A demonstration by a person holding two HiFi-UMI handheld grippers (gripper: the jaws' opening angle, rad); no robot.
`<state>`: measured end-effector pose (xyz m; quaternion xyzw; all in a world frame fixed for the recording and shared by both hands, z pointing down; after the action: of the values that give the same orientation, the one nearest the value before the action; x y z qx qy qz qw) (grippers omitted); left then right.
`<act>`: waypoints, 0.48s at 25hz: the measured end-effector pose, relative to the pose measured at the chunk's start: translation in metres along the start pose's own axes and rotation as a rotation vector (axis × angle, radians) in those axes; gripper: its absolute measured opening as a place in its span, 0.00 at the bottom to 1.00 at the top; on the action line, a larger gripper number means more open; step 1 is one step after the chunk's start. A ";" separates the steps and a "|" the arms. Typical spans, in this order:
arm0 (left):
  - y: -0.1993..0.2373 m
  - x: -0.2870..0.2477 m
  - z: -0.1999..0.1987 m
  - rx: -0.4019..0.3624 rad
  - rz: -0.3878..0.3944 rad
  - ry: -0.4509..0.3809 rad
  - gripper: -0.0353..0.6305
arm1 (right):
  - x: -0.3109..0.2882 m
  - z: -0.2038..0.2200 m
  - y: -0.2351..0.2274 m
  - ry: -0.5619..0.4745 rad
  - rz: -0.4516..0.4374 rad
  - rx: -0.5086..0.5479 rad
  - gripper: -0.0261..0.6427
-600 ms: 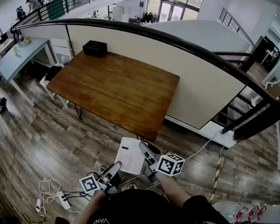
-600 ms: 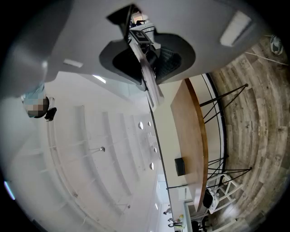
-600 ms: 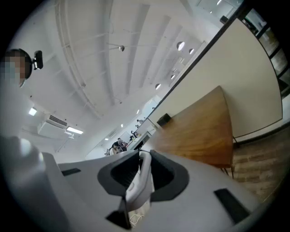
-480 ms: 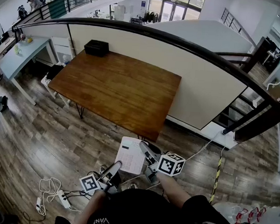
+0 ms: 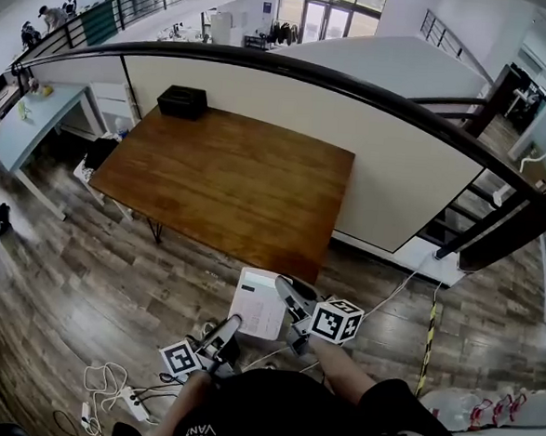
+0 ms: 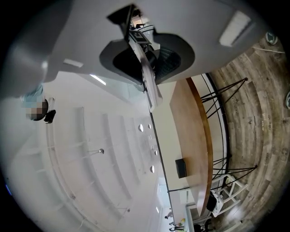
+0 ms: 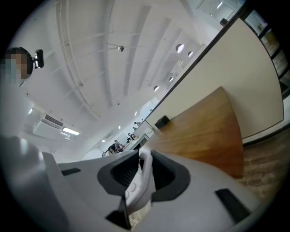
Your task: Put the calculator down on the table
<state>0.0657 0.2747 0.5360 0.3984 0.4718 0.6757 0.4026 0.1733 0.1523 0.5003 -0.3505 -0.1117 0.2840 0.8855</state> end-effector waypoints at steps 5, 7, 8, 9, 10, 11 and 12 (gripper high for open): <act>0.012 -0.018 -0.054 0.026 0.003 0.072 0.17 | -0.045 -0.003 -0.001 -0.047 0.058 -0.019 0.14; 0.014 -0.027 -0.074 0.028 0.017 0.112 0.17 | -0.061 -0.007 0.002 -0.069 0.081 -0.013 0.14; 0.016 -0.031 -0.083 0.030 0.020 0.131 0.17 | -0.069 -0.010 0.003 -0.079 0.093 -0.005 0.14; 0.018 -0.035 -0.093 0.034 0.022 0.146 0.17 | -0.078 -0.012 0.004 -0.089 0.104 0.000 0.14; 0.020 -0.038 -0.102 0.040 0.024 0.161 0.17 | -0.086 -0.012 0.004 -0.099 0.114 0.000 0.14; 0.022 -0.041 -0.112 0.044 0.028 0.175 0.17 | -0.093 -0.012 0.004 -0.110 0.124 -0.003 0.14; 0.024 -0.044 -0.121 0.044 0.031 0.192 0.17 | -0.101 -0.011 0.005 -0.120 0.135 -0.007 0.14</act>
<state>-0.0342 0.1906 0.5231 0.3478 0.5166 0.7064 0.3363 0.0938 0.0906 0.4890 -0.3425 -0.1417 0.3634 0.8547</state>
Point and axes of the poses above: the fingertips, and each gripper's own axes: x backward along the fingers, y to its left, z out of its underside, the point moved 2 cm from there along x, backward along the fingers, and after that the axes turned 10 degrees about -y, right-handed, at the moved point
